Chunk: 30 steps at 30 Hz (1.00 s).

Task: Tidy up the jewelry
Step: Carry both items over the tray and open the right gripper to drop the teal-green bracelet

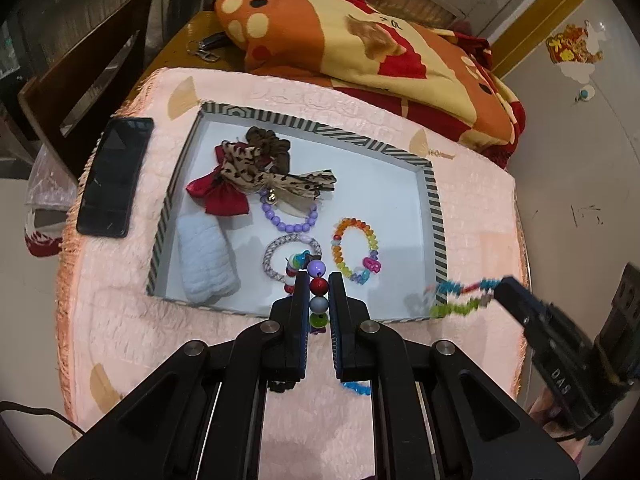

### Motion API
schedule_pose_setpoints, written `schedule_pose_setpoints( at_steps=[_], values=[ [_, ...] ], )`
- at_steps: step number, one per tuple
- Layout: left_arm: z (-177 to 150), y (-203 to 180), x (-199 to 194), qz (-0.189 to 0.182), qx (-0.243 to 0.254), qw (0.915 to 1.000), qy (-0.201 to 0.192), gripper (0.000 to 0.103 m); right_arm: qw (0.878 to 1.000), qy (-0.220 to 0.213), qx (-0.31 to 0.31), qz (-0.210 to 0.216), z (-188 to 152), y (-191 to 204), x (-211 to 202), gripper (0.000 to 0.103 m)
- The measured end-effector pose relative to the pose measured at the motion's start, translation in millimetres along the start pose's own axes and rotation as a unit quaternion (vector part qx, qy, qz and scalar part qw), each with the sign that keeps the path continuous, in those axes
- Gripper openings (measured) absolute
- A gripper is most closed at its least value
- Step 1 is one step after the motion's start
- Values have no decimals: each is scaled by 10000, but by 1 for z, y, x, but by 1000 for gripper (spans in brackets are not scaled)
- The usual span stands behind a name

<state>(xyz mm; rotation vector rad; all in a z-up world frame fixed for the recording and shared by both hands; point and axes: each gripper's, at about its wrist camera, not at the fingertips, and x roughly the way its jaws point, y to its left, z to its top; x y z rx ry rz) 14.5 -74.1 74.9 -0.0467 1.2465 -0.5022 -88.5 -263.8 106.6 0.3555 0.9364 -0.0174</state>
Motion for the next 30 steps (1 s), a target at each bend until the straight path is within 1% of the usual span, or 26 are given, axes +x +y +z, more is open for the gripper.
schedule_pose_setpoints(
  at_steps=[6, 14, 22, 30],
  values=[
    [5, -12, 16, 84, 198, 9997, 80, 8, 9998, 110, 40, -133, 17, -6, 24, 13],
    [8, -22, 41, 145, 409, 9987, 270, 8, 9996, 221, -30, -173, 42, -3, 51, 13],
    [13, -27, 63, 62, 489, 9975, 509, 8, 9994, 337, -117, -47, 69, 10, 86, 13],
    [23, -21, 88, 48, 454, 9962, 739, 8, 9980, 600, -190, 79, 89, 18, 133, 13]
  ],
)
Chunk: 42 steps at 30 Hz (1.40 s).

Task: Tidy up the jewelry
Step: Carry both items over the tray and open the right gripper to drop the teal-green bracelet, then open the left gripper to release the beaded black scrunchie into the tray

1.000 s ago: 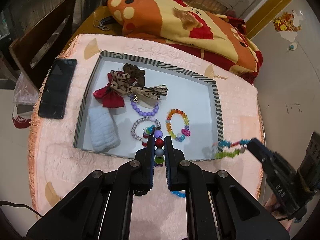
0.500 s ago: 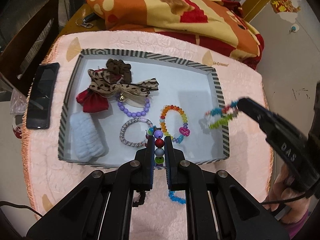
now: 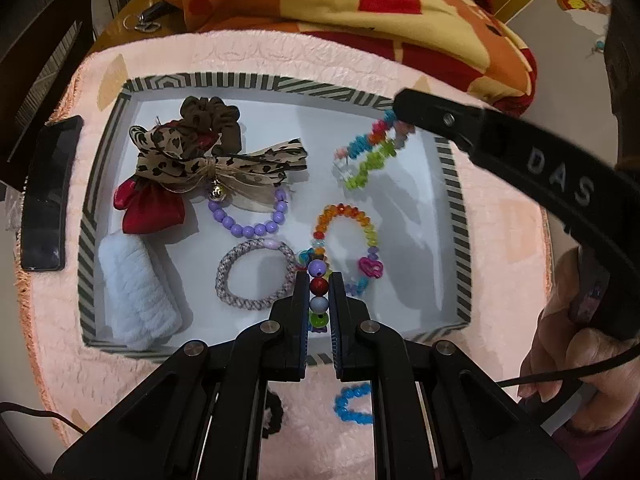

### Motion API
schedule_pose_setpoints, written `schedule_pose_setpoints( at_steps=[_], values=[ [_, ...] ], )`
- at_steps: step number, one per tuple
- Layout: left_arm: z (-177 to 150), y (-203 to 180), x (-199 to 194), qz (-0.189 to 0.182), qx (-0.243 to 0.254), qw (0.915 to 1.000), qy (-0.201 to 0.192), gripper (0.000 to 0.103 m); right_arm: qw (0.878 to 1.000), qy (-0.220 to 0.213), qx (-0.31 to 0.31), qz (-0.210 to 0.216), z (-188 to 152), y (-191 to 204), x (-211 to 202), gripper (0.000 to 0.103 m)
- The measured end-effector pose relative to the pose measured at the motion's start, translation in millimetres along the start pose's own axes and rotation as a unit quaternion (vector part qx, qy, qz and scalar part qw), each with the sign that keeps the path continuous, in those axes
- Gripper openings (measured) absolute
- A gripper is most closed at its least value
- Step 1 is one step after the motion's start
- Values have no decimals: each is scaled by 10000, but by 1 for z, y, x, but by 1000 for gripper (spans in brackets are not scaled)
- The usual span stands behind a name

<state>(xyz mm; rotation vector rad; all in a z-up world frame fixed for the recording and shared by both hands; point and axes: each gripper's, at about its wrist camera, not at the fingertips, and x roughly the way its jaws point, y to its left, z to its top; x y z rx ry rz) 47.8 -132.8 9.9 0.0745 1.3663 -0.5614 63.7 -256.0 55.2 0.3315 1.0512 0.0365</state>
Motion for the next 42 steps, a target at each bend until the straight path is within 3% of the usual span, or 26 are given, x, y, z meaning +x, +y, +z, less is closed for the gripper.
schedule_pose_setpoints(
  at_steps=[8, 15, 16, 18, 19, 24, 27, 31, 42],
  values=[
    [1, 24, 29, 221, -161, 9993, 257, 8, 9968, 456, 198, -630, -2, -41, 45, 13],
    [-2, 26, 46, 338, -143, 9986, 376, 8, 9945, 688, 369, -697, -14, -59, 62, 14],
    [-2, 25, 45, 406, -107, 9986, 331, 8, 9942, 694, 366, -735, -15, -60, 62, 17],
    [0, 23, 44, 514, -65, 9984, 243, 8, 9943, 617, 350, -792, -20, -61, 57, 36],
    [0, 22, 43, 542, -44, 9983, 210, 8, 9944, 596, 347, -807, -21, -61, 55, 38],
    [3, 15, 38, 732, 66, 9973, 39, 11, 9933, 668, 331, -879, -33, -60, 44, 38],
    [0, 10, 32, 797, 50, 9968, -68, 27, 9940, 603, 410, -821, -38, -58, 32, 38],
    [-6, 11, 22, 854, 35, 9961, -199, 34, 9948, 455, 524, -748, -51, -54, 11, 42],
    [-30, 15, -8, 1096, 60, 9922, -599, 38, 9963, 153, 535, -661, -84, -24, -31, 43]
  ],
)
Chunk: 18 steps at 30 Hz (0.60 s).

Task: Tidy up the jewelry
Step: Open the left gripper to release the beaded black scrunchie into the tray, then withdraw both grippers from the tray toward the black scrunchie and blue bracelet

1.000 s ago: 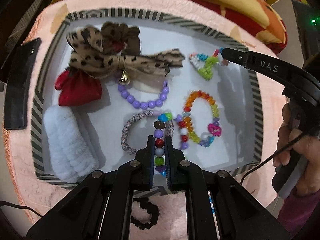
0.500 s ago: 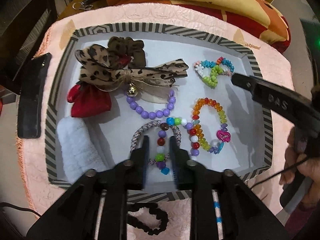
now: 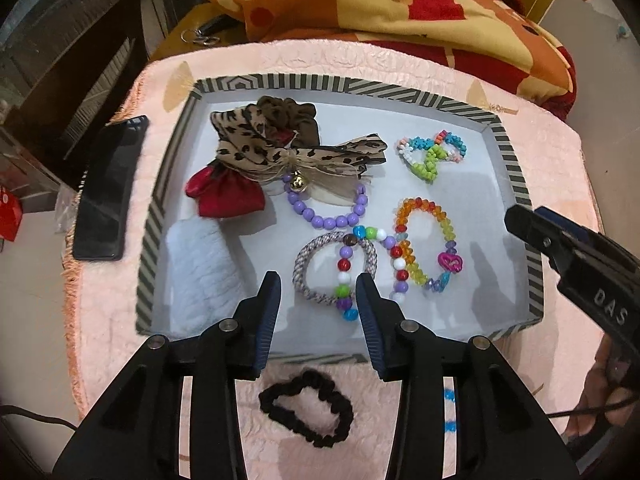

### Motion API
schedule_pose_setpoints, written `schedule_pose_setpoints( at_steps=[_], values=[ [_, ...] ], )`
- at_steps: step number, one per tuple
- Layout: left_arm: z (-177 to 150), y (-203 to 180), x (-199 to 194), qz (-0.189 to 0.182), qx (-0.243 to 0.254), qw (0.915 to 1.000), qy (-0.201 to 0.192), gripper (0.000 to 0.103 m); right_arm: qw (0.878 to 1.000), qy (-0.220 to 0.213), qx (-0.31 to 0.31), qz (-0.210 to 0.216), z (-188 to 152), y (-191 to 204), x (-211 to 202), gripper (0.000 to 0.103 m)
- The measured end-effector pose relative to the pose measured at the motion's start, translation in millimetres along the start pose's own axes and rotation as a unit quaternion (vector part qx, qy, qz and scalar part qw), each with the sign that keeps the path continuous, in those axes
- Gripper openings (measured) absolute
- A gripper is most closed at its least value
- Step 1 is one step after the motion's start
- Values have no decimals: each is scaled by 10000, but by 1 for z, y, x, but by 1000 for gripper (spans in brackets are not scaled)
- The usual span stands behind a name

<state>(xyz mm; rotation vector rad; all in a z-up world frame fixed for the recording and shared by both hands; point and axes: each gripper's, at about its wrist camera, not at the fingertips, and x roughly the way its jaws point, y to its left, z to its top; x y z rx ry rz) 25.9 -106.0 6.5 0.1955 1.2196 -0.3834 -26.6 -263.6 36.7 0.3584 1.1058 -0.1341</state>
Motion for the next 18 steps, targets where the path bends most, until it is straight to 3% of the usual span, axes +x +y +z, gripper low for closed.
schedule_pose_setpoints(
  at_steps=[8, 18],
  values=[
    [-20, 3, -17, 241, 15, 9994, -261, 38, 10000, -56, -76, 13, -26, 10, -19, 43],
    [-51, 3, -26, 287, -176, 9993, -166, 38, 9998, 32, -179, 15, -59, 12, -35, 45]
  ],
)
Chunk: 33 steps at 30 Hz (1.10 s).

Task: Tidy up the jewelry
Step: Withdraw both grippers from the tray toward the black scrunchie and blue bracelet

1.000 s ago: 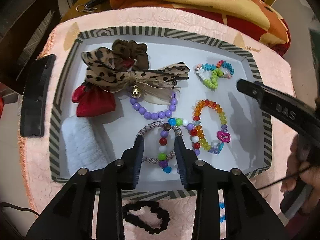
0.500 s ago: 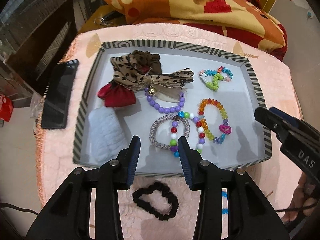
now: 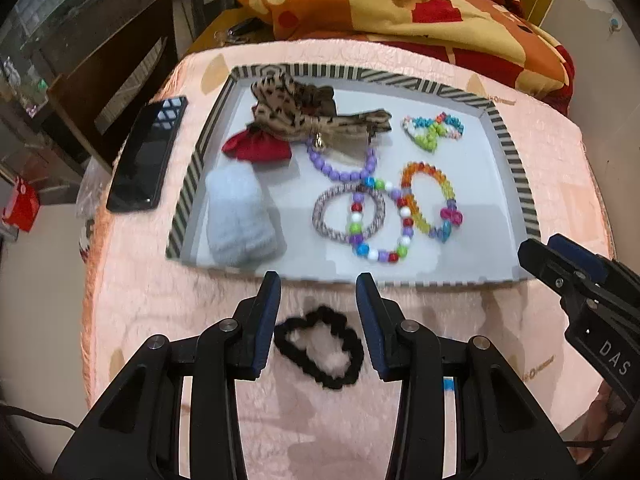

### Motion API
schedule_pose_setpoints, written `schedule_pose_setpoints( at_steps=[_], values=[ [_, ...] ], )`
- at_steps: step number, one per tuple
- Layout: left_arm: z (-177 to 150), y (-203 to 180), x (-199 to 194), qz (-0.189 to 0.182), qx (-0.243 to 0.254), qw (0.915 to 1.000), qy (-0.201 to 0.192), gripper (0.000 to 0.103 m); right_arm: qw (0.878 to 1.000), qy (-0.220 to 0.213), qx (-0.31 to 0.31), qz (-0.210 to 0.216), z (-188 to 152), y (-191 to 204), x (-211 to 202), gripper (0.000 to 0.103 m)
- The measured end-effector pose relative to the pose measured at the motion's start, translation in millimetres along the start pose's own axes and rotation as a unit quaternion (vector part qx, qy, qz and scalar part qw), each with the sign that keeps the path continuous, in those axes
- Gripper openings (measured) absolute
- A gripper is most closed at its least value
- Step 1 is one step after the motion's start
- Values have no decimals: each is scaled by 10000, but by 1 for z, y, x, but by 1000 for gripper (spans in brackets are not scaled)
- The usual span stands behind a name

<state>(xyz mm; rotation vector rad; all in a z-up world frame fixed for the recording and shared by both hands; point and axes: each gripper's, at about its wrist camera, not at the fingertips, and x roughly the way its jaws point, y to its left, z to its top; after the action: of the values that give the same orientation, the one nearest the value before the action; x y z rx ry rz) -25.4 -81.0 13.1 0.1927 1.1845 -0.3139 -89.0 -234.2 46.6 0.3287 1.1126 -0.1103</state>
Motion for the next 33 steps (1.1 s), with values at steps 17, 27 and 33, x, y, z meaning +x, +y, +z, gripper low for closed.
schedule_pose_setpoints(
  at_steps=[17, 27, 33],
  values=[
    [-37, 14, -21, 88, -374, 9993, -11, 39, 9994, 72, -317, 134, -20, 15, -13, 48],
    [-48, 10, -34, 18, -393, 9992, -107, 44, 9996, 3, -268, 84, -30, 10, -28, 49],
    [-54, 8, -37, -27, -374, 9992, -103, 44, 9995, 18, -282, 104, -37, 8, -32, 51]
  ],
)
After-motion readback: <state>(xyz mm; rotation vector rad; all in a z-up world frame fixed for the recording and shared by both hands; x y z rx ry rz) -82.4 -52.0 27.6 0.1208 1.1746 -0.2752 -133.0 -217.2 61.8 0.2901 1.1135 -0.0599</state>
